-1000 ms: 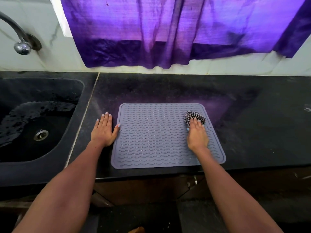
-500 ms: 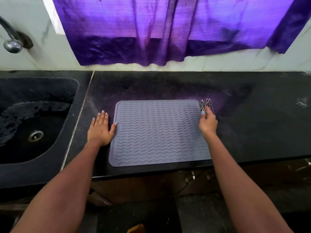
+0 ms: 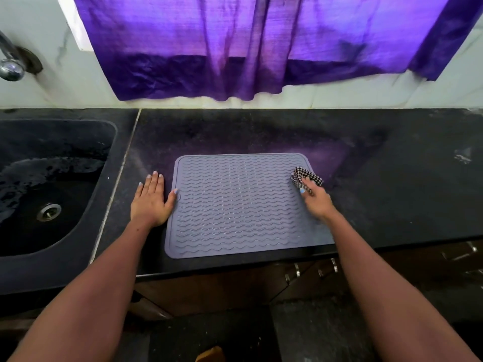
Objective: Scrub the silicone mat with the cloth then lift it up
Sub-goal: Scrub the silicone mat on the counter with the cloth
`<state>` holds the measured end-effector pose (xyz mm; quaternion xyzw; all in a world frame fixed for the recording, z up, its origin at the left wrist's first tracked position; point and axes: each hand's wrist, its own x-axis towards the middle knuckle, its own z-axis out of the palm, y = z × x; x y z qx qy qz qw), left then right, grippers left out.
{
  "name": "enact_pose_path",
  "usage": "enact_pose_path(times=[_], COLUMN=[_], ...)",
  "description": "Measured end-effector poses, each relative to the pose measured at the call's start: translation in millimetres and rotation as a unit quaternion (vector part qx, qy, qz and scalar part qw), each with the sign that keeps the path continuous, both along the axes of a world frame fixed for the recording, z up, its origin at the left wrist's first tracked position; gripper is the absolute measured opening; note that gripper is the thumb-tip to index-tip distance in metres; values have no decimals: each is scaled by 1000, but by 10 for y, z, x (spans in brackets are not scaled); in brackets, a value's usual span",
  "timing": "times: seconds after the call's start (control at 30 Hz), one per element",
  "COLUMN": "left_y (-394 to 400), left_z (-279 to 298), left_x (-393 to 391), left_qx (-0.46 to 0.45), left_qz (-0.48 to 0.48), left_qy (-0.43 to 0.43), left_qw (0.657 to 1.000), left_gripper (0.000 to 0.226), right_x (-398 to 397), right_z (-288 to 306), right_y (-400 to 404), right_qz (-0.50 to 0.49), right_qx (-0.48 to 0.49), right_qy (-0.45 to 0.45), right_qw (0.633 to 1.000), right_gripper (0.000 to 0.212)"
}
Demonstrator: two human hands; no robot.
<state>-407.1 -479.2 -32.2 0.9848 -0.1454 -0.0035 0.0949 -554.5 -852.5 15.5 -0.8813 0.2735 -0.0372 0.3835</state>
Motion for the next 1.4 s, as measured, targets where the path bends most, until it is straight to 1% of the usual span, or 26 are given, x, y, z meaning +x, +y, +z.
enact_pose_path(times=[0.07,0.1,0.13,0.17,0.23,0.33,0.4,0.47,0.57,0.63,0.67,0.7,0.73,0.77,0.8,0.83,0.87,0.9,0.93,1.03,1.07,1.13,1.17,1.2,1.33,1.4], left_y=[1,3,6,8,8,7,9,7,3,3,2,5,10,16,26,31,31,29,26,21,18,21,24,25,15,14], left_z=[15,24,28,29,22,7,4,-3,-10,-4,3,10,15,22,24,26,26,29,32,39,39,29,22,15,19,28], left_x=[1,-3,-6,-7,2,5,3,3,-5,-13,-20,-23,-29,-36,-45,-53,-63,-73,-80,-85,-86,-85,-86,-89,-97,-98], left_qx=[5,6,6,6,5,1,-2,-5,-8,-8,-8,-8,-6,-5,-4,-5,-4,-2,-2,-1,0,1,0,-3,-3,3], left_qz=[-2,-2,-4,-4,-4,-3,-4,-2,1,2,2,1,1,0,-2,-3,-3,-4,-4,-3,-4,-4,-3,-2,1,1], left_qy=[11,17,21,23,21,16,13,14,12,14,18,22,28,32,34,35,35,35,37,37,35,32,30,27,23,30], left_qw=[1000,1000,1000,1000,1000,1000,1000,1000,1000,1000,1000,1000,1000,999,999,999,999,999,999,999,999,999,1000,1000,1000,1000], left_gripper=[73,70,69,68,68,68,68,67,67,67,67,67,67,67,67,67,67,66,66,66,66,66,66,65,64,64], right_x=[23,15,-15,-77,-249,-472,-531,-526,-491,-471,-466,-465,-457,-448,-428,-403,-389,-402,-431,-497,-518,-528,-519,-508,-496,-445], right_z=[145,217,276,319,326,68,-168,-285,-262,-184,-126,-46,46,145,217,274,307,330,352,137,19,-192,-252,-272,-217,-131], right_y=[-74,-90,-81,-33,143,426,482,421,257,121,49,4,-23,-32,-30,-6,47,128,253,539,604,644,630,624,621,592], right_qz=[-73,-111,-138,-152,-144,-72,-24,-6,31,24,-3,-32,-64,-101,-144,-186,-220,-234,-227,-119,-73,-13,-5,-5,14,34], right_qx=[131,143,122,74,-27,-137,-217,-238,-171,-69,12,110,210,269,305,305,274,211,139,-16,-70,-184,-211,-218,-239,-229], right_qy=[-31,-44,-52,-56,-57,-18,16,19,12,-14,-36,-60,-87,-118,-141,-154,-157,-150,-130,-70,-39,14,20,26,41,64], right_qw=[988,983,981,984,988,988,976,971,985,997,999,992,972,951,931,921,923,937,955,990,994,983,977,976,970,971], right_gripper=[41,43,45,44,42,46,51,53,52,47,42,36,33,33,34,34,35,38,41,48,50,54,55,56,57,55])
